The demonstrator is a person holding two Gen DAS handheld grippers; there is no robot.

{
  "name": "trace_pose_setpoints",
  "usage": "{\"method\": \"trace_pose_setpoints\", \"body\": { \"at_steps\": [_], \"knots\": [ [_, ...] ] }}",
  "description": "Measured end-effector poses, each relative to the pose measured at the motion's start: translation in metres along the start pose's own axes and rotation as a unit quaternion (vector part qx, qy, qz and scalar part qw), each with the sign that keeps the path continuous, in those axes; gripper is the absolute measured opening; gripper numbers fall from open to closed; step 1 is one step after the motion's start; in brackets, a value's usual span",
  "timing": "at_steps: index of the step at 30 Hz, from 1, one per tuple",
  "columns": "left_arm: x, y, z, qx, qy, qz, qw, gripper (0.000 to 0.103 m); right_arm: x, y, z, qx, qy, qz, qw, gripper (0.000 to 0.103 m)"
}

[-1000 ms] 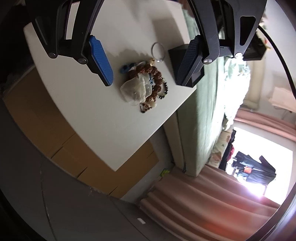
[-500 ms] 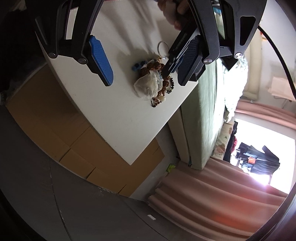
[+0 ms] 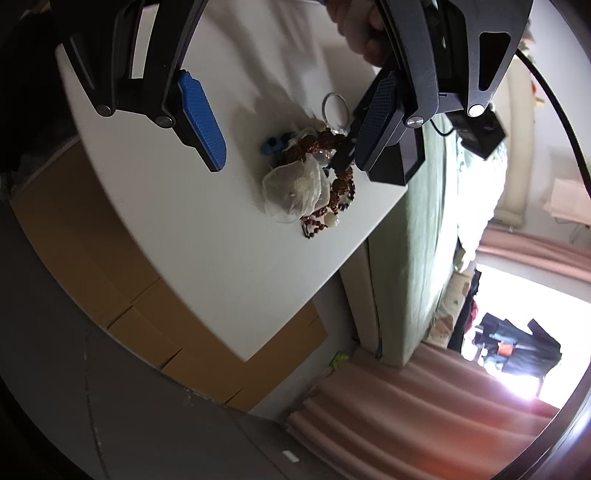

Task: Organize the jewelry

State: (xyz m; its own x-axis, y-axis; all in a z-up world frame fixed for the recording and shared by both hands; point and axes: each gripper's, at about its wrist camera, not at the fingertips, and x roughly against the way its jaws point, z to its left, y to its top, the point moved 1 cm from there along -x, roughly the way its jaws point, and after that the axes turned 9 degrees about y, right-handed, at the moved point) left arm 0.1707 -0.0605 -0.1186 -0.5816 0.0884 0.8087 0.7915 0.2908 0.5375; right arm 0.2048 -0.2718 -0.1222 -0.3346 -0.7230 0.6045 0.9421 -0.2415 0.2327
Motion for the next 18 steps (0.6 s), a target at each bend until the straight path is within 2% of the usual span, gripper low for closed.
{"method": "trace_pose_setpoints", "body": {
  "at_steps": [6, 11, 14, 15, 16, 17, 18],
  "knots": [
    [0.014, -0.003, 0.006, -0.004, -0.030, 0.006, 0.9995, 0.027, -0.021, -0.004, 0.006, 0.014, -0.006, 0.018, 1.000, 0.073],
    [0.020, -0.006, 0.010, -0.008, -0.048, 0.016, 0.9987, 0.027, -0.045, -0.005, 0.008, 0.025, -0.028, 0.036, 0.999, 0.072],
    [0.026, -0.007, 0.015, -0.008, -0.054, 0.016, 0.9984, 0.027, -0.059, -0.005, 0.006, 0.028, -0.041, 0.045, 0.998, 0.069],
    [0.028, -0.006, 0.018, -0.006, -0.058, 0.015, 0.9982, 0.027, -0.063, -0.005, 0.006, 0.029, -0.045, 0.047, 0.997, 0.062],
    [0.030, -0.005, 0.018, -0.004, -0.061, 0.014, 0.9981, 0.026, -0.066, -0.005, 0.006, 0.029, -0.046, 0.050, 0.997, 0.049],
    [0.033, -0.003, 0.021, -0.002, -0.063, 0.011, 0.9979, 0.021, -0.068, -0.006, 0.006, 0.030, -0.047, 0.052, 0.997, 0.039],
    [0.034, -0.002, 0.022, 0.000, -0.066, 0.010, 0.9978, 0.020, -0.070, -0.006, 0.006, 0.029, -0.045, 0.054, 0.997, 0.015]
  ]
}}
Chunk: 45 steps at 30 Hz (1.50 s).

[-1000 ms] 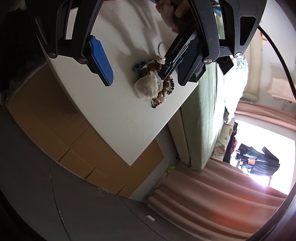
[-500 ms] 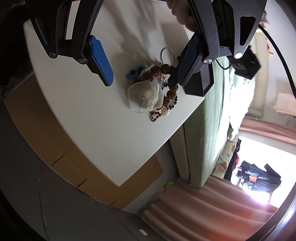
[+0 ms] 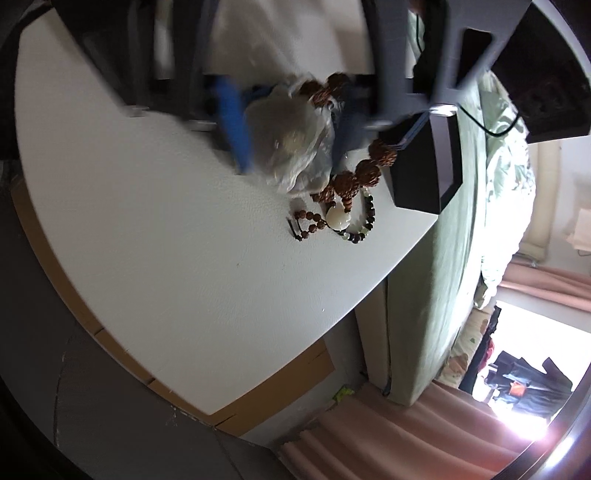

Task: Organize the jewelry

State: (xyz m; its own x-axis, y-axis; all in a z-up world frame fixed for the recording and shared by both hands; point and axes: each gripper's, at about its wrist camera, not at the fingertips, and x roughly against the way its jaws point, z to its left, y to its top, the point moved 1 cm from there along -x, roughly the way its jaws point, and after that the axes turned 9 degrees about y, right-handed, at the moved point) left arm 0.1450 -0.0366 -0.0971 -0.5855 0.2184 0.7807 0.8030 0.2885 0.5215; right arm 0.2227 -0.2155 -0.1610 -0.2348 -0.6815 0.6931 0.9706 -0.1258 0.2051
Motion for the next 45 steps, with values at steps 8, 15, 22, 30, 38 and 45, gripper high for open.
{"method": "trace_pose_setpoints", "body": {
  "at_steps": [8, 15, 22, 30, 38, 45],
  "knots": [
    [0.026, 0.008, 0.011, 0.010, -0.015, -0.017, 0.9997, 0.020, 0.027, 0.000, 0.016, 0.022, 0.038, -0.047, 0.998, 0.004],
    [0.046, 0.011, 0.013, 0.014, -0.030, -0.040, 0.9986, 0.020, 0.059, -0.004, 0.024, 0.020, 0.075, -0.093, 0.993, 0.004],
    [0.058, 0.016, 0.016, 0.019, -0.026, -0.053, 0.9980, 0.020, 0.097, -0.009, 0.051, 0.056, 0.145, -0.142, 0.978, 0.004],
    [0.075, 0.021, 0.027, 0.033, -0.028, -0.073, 0.9964, 0.020, 0.107, -0.020, 0.076, 0.092, 0.174, -0.157, 0.968, 0.004],
    [0.108, 0.030, 0.054, 0.064, -0.032, -0.106, 0.9918, 0.020, 0.083, -0.024, 0.096, 0.093, 0.204, -0.144, 0.964, 0.004],
    [0.128, 0.036, 0.080, 0.088, -0.031, -0.133, 0.9868, 0.020, 0.050, -0.032, 0.121, 0.097, 0.216, -0.129, 0.963, 0.004]
  ]
}}
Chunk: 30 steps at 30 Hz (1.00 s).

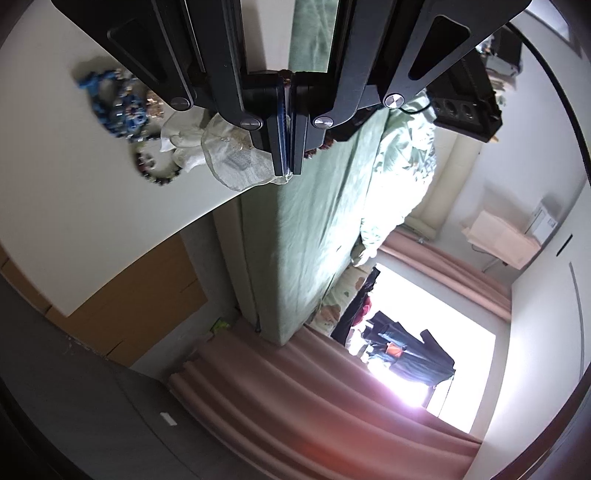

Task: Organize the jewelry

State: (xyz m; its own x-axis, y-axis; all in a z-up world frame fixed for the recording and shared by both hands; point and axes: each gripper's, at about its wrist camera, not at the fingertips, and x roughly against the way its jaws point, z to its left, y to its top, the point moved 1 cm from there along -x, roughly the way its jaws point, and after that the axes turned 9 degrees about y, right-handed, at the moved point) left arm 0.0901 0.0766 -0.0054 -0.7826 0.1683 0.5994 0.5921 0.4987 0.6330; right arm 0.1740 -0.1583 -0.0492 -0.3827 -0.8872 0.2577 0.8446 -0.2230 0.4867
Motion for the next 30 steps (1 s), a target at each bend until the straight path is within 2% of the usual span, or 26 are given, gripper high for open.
{"method": "trace_pose_setpoints", "body": {
  "at_steps": [10, 16, 19, 27, 30],
  "knots": [
    [0.017, 0.017, 0.047, 0.038, 0.029, -0.025, 0.9985, 0.020, -0.059, -0.019, 0.011, 0.020, 0.009, 0.043, 0.999, 0.004],
    [0.015, 0.019, 0.065, 0.057, 0.038, -0.022, 0.9974, 0.020, -0.093, -0.028, 0.004, 0.022, -0.017, 0.059, 0.998, 0.004],
    [0.014, 0.019, 0.069, 0.063, 0.037, -0.019, 0.9972, 0.020, -0.100, -0.030, 0.002, 0.032, -0.040, 0.057, 0.997, 0.004],
    [0.011, 0.020, 0.071, 0.065, 0.036, -0.014, 0.9971, 0.020, -0.116, -0.033, -0.008, 0.030, -0.048, 0.067, 0.996, 0.004],
    [0.010, 0.020, 0.071, 0.063, 0.038, -0.013, 0.9972, 0.020, -0.120, -0.033, -0.011, 0.037, -0.075, 0.076, 0.994, 0.004]
  ]
}}
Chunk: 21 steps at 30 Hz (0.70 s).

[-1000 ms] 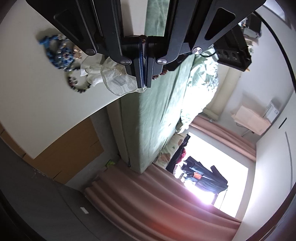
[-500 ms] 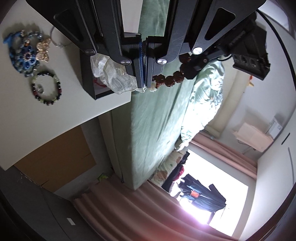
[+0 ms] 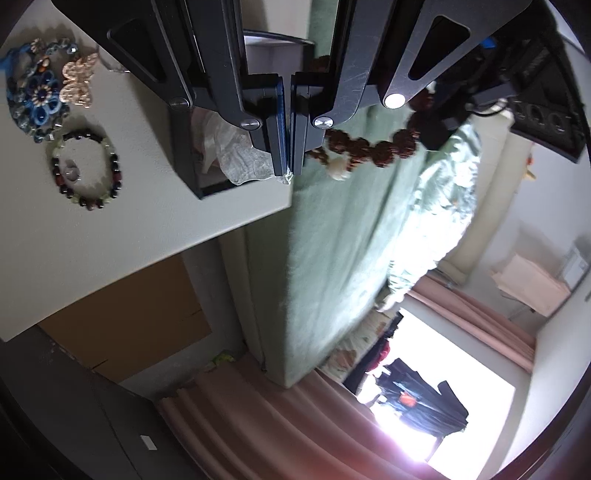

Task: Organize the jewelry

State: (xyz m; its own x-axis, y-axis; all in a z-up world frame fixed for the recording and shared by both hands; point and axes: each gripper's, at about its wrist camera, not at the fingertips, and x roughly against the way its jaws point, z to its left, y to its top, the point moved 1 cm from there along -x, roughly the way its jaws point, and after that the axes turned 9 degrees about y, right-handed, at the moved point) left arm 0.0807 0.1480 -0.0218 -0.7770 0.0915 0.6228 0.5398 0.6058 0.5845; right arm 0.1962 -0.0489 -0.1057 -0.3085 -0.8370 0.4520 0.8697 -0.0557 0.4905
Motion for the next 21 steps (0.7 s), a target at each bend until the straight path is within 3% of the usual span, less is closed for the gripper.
{"method": "trace_pose_setpoints", "body": {
  "at_steps": [3, 5, 6, 7, 15, 21],
  "knots": [
    [0.000, -0.001, -0.001, -0.001, 0.004, 0.000, 1.0000, 0.020, -0.002, 0.000, -0.005, -0.008, -0.015, 0.020, 1.000, 0.009],
    [-0.001, -0.001, -0.004, -0.002, 0.006, -0.001, 1.0000, 0.020, 0.001, 0.001, -0.006, -0.009, -0.016, 0.027, 0.999, 0.030],
    [-0.002, -0.002, -0.006, -0.003, 0.007, 0.000, 1.0000, 0.020, 0.005, 0.002, -0.006, -0.008, -0.017, 0.021, 1.000, 0.047],
    [-0.003, -0.003, -0.007, -0.004, 0.008, 0.000, 1.0000, 0.020, 0.013, 0.003, -0.005, -0.004, -0.019, 0.010, 1.000, 0.054],
    [-0.014, -0.013, -0.023, -0.026, 0.036, 0.005, 0.9990, 0.020, 0.064, 0.008, -0.017, -0.010, -0.034, -0.021, 0.999, 0.055],
    [-0.018, -0.023, -0.038, -0.052, 0.105, -0.009, 0.9931, 0.020, 0.106, 0.010, -0.031, -0.025, -0.048, -0.044, 0.998, 0.055]
  ]
}}
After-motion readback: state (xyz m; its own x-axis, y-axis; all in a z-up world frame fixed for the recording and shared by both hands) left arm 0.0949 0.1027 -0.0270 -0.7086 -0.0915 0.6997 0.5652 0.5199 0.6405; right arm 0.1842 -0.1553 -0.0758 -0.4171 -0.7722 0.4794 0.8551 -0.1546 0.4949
